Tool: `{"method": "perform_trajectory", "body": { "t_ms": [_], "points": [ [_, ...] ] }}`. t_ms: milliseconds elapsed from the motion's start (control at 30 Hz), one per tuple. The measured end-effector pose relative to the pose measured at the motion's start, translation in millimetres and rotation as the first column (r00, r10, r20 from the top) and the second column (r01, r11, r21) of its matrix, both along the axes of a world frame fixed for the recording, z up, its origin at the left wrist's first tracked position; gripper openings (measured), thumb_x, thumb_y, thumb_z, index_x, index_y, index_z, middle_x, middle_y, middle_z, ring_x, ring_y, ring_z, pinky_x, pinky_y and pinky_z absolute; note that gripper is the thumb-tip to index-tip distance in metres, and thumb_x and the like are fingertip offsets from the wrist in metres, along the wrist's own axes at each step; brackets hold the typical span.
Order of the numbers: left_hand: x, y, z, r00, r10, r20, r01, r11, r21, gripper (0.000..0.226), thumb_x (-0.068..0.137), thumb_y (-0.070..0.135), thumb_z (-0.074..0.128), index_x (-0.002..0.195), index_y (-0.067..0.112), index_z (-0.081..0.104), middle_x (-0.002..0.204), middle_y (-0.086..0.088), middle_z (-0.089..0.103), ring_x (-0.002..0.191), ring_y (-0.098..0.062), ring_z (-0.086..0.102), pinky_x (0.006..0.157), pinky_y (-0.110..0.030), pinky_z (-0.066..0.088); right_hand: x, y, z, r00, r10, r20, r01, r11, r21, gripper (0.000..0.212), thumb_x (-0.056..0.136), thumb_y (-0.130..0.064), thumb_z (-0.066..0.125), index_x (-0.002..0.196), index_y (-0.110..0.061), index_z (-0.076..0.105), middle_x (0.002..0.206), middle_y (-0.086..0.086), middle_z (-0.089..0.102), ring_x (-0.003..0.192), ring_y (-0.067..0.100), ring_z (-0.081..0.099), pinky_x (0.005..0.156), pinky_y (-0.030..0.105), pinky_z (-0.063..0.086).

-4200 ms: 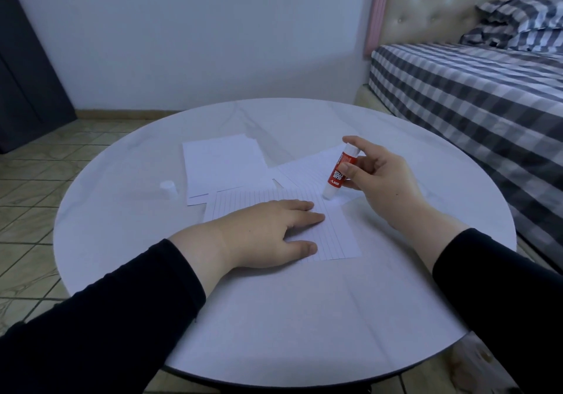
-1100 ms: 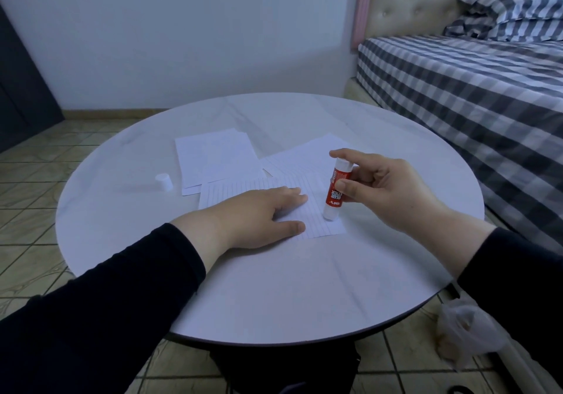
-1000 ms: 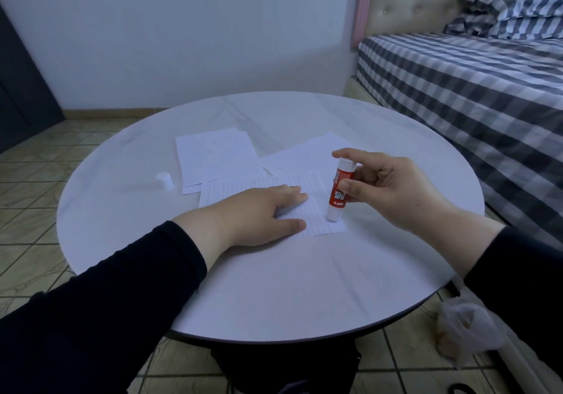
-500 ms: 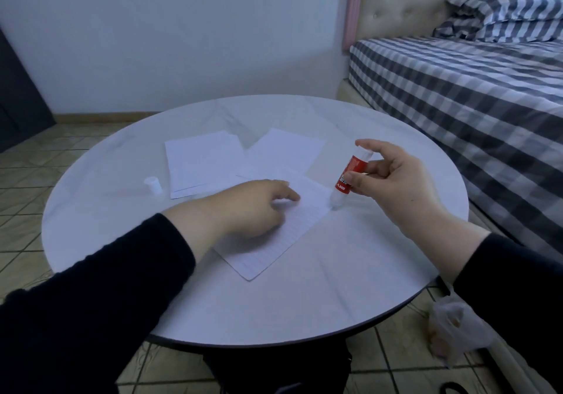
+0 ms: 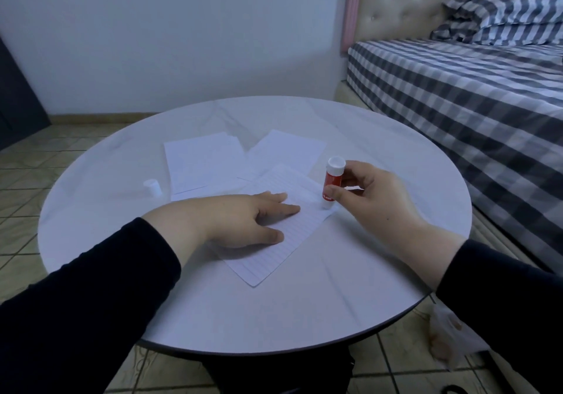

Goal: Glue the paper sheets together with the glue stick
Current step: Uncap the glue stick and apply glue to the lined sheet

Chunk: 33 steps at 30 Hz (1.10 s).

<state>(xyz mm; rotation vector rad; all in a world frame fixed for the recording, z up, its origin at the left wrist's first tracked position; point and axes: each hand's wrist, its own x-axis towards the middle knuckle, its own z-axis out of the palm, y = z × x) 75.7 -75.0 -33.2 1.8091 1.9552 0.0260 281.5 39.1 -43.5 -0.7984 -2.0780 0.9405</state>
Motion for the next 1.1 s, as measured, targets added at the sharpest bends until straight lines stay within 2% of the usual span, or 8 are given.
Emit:
{"method": "perform_trajectory", "body": {
  "t_ms": [167, 333, 433, 567, 667, 833, 1000, 1100],
  "points": [
    [2.3, -1.8, -1.5, 0.999, -0.007, -0.042, 0.007, 1.000, 0.002, 0.054, 0.094, 0.053, 0.049, 0.136, 0.069, 0.020, 0.154, 0.037, 0.002, 0.144, 0.008, -0.001, 0.121, -0.036, 0.010, 2.1, 9.8, 2.5, 0.992, -0.127, -0.024, 0.126, 0.991, -0.051, 0.015, 0.086, -0.015, 0.069, 0.100, -0.019, 0.066, 0.090, -0.008, 0.072, 0.086, 0.006, 0.066, 0.076, 0.011, 0.046],
    [5.9, -4.6, -3.4, 1.000, 0.007, -0.028, -0.007, 1.000, 0.024, 0.054, 0.095, 0.051, 0.048, 0.139, 0.066, 0.020, 0.156, 0.033, 0.002, 0.145, 0.006, -0.001, 0.121, -0.037, 0.009, 3.3, 5.2, 4.1, 0.992, -0.071, -0.101, 0.057, 0.989, -0.136, 0.027, 0.085, -0.011, 0.071, 0.107, -0.023, 0.065, 0.087, -0.007, 0.076, 0.086, 0.010, 0.071, 0.088, 0.026, 0.053],
    [5.6, -4.5, -2.6, 0.999, 0.014, -0.031, -0.013, 1.000, 0.021, 0.054, 0.095, 0.052, 0.048, 0.139, 0.066, 0.020, 0.156, 0.033, 0.002, 0.145, 0.006, -0.002, 0.121, -0.036, 0.009, 4.3, 1.5, 2.2, 0.993, -0.030, -0.110, 0.017, 0.992, -0.123, 0.053, 0.085, -0.010, 0.071, 0.127, -0.039, 0.054, 0.086, -0.009, 0.075, 0.084, 0.000, 0.068, 0.083, 0.011, 0.048],
    [7.5, -5.2, -1.6, 0.999, 0.016, -0.031, -0.016, 1.000, 0.027, 0.053, 0.095, 0.051, 0.048, 0.139, 0.064, 0.021, 0.156, 0.033, 0.002, 0.144, 0.007, -0.002, 0.121, -0.036, 0.008, 3.9, 3.6, -0.4, 0.991, -0.058, -0.123, 0.047, 0.995, -0.084, 0.058, 0.087, -0.008, 0.069, 0.134, -0.036, 0.053, 0.096, -0.008, 0.073, 0.088, -0.002, 0.066, 0.078, 0.001, 0.042],
    [9.3, -6.6, -1.2, 1.000, 0.020, -0.021, -0.019, 0.999, 0.031, 0.053, 0.096, 0.050, 0.047, 0.140, 0.063, 0.021, 0.156, 0.032, 0.002, 0.145, 0.006, -0.004, 0.121, -0.035, 0.006, 3.4, 4.8, -0.7, 0.989, -0.064, -0.134, 0.055, 0.996, -0.068, 0.056, 0.087, -0.007, 0.068, 0.134, -0.035, 0.053, 0.098, -0.007, 0.072, 0.088, -0.001, 0.066, 0.082, 0.003, 0.043],
    [10.4, -6.4, -1.0, 0.998, 0.015, -0.057, -0.014, 1.000, 0.015, 0.053, 0.097, 0.052, 0.043, 0.142, 0.061, 0.018, 0.157, 0.029, 0.000, 0.145, 0.004, -0.005, 0.121, -0.035, 0.005, 1.2, -0.9, -3.3, 0.996, 0.016, -0.084, -0.017, 1.000, -0.013, 0.056, 0.085, -0.010, 0.070, 0.129, -0.041, 0.056, 0.094, -0.007, 0.073, 0.090, 0.006, 0.068, 0.092, 0.019, 0.047],
    [12.4, -7.6, 0.5, 0.993, 0.037, -0.114, -0.034, 0.999, 0.028, 0.053, 0.096, 0.055, 0.043, 0.142, 0.063, 0.017, 0.158, 0.028, 0.003, 0.147, -0.003, 0.002, 0.121, -0.036, 0.009, 1.3, 11.3, -0.3, 0.992, -0.083, -0.096, 0.083, 0.997, 0.003, 0.055, 0.086, -0.011, 0.070, 0.131, -0.038, 0.055, 0.094, -0.009, 0.072, 0.091, 0.001, 0.067, 0.098, 0.023, 0.047],
    [17.1, -5.7, 1.9, 0.982, 0.028, -0.187, -0.018, 0.999, 0.051, 0.055, 0.096, 0.055, 0.041, 0.144, 0.060, 0.015, 0.159, 0.023, 0.006, 0.147, -0.008, 0.004, 0.120, -0.039, 0.008, 0.0, 10.5, 5.3, 0.982, -0.110, -0.153, 0.111, 0.994, 0.000, 0.053, 0.086, -0.013, 0.071, 0.128, -0.041, 0.056, 0.091, -0.009, 0.073, 0.089, -0.001, 0.068, 0.094, 0.021, 0.049]
  ]
}}
